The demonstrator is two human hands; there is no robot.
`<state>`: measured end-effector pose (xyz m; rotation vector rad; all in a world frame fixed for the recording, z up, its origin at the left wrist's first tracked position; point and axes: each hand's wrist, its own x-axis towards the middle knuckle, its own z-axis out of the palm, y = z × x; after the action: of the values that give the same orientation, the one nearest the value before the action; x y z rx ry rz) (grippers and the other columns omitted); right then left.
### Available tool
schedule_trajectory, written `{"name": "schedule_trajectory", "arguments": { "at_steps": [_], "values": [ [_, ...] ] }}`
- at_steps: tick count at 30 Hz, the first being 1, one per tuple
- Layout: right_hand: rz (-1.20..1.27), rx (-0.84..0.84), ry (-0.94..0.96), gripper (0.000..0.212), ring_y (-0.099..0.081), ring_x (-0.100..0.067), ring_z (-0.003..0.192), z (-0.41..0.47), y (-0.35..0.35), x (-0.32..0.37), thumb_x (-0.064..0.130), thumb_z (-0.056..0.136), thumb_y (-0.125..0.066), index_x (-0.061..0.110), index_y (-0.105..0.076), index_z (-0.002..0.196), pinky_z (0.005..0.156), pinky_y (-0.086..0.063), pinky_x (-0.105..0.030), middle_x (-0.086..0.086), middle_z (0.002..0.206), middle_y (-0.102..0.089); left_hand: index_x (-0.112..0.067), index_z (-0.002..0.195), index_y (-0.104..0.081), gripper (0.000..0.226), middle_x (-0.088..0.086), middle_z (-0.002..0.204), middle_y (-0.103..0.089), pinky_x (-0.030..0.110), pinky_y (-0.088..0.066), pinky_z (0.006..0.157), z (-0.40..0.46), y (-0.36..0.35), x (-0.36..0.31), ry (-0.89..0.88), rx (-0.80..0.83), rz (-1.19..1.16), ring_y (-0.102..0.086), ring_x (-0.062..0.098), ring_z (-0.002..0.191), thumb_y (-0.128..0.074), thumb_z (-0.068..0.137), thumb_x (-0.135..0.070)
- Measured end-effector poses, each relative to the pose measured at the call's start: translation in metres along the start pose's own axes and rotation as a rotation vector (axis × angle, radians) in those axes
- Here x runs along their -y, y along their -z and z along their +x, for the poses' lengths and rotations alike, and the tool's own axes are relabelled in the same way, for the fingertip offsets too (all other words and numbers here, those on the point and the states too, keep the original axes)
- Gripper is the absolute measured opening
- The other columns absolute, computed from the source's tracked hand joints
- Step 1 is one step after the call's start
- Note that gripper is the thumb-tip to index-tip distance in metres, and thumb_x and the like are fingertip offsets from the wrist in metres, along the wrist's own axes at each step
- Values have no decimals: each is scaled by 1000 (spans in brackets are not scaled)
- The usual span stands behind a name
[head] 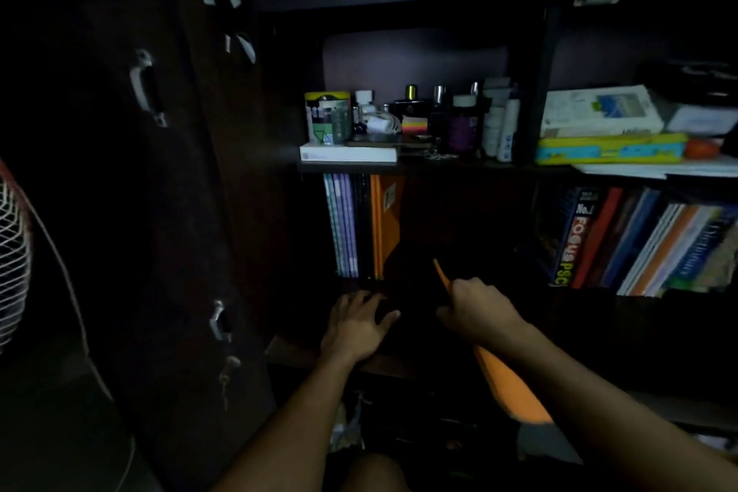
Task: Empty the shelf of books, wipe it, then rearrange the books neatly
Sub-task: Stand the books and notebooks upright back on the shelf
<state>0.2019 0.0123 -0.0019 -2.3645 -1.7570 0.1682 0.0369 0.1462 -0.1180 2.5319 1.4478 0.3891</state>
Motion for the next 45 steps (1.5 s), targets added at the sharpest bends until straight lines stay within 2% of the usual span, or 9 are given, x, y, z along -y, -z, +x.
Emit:
{"name": "schedule_trajectory", "arguments": {
  "at_steps": [6, 11, 15, 21, 29, 33, 38, 40, 45],
  "values": [
    [681, -597, 93, 21, -57, -6, 69, 24, 20, 18, 17, 98, -50, 17, -49, 119, 55, -41, -27, 2, 89, -61, -44, 157, -15, 62, 0, 155, -46, 47, -33, 115, 4, 4, 3, -3, -91, -246, -43, 32, 139, -31, 101, -64],
    [1011, -615, 112, 30, -63, -2, 66, 19, -35, 38, 15, 103, -47, 31, -33, 123, 54, -49, -16, 5, 93, -63, -65, 148, 12, 70, -2, 157, -43, 46, -41, 111, -5, 12, 4, -98, -93, -367, -50, 30, 136, -41, 106, -47],
    [1027, -437, 140, 58, -60, 17, 79, 11, -68, 40, 23, 97, -64, 41, -28, 139, 64, -48, -6, 30, 101, -54, -65, 146, 17, 76, -3, 161, -36, 41, -43, 110, -5, 13, 6, -187, -98, -385, -48, 29, 138, -42, 106, -38],
    [1010, -465, 117, 39, -66, 11, 91, 19, -74, 28, 15, 104, -49, 41, -46, 133, 73, -51, -7, 23, 106, -66, -55, 153, 8, 66, -18, 165, -21, 42, -30, 117, 1, 7, 8, -215, -126, -296, -30, 12, 149, -37, 106, -50],
    [829, -464, 51, 38, -65, -1, 60, 53, -69, 26, 28, 107, -42, 36, -40, 143, 45, -46, -14, 12, 85, -64, -33, 148, -43, 45, -4, 149, -49, 35, -33, 113, 19, 9, 14, -25, -26, -201, -42, 22, 136, -47, 103, -29],
    [807, -477, 75, 46, -65, -3, 79, 87, -74, 40, 35, 107, -37, 46, -25, 149, 61, -55, -23, 10, 111, -63, -25, 117, -59, 20, -4, 115, -65, 35, -53, 92, 43, 6, 29, -31, -103, -388, -63, 19, 109, -57, 98, -20],
    [778, -495, 159, 60, -64, -24, 116, 143, -86, 61, 39, 102, -48, 46, -16, 152, 93, -55, -50, 0, 138, -57, -30, 143, -41, 61, -2, 142, -40, 39, -47, 106, 62, -1, 38, 47, -439, -665, -52, 20, 127, -68, 90, -14],
    [767, -464, 215, 75, -57, -26, 127, 167, -89, 66, 47, 96, -57, 41, -12, 156, 101, -50, -49, -2, 147, -51, -36, 152, -28, 80, -5, 153, -27, 41, -39, 114, 66, 3, 42, 144, -594, -700, -39, 21, 139, -72, 88, -19],
    [988, -241, 354, 96, -45, -3, 135, 186, -102, 41, 54, 81, -78, 58, -12, 151, 107, -46, -29, 20, 151, -41, -52, 152, 21, 108, -9, 169, 6, 50, -25, 122, 72, 0, 40, 88, -378, -658, -9, 19, 155, -68, 93, -38]
  ]
}}
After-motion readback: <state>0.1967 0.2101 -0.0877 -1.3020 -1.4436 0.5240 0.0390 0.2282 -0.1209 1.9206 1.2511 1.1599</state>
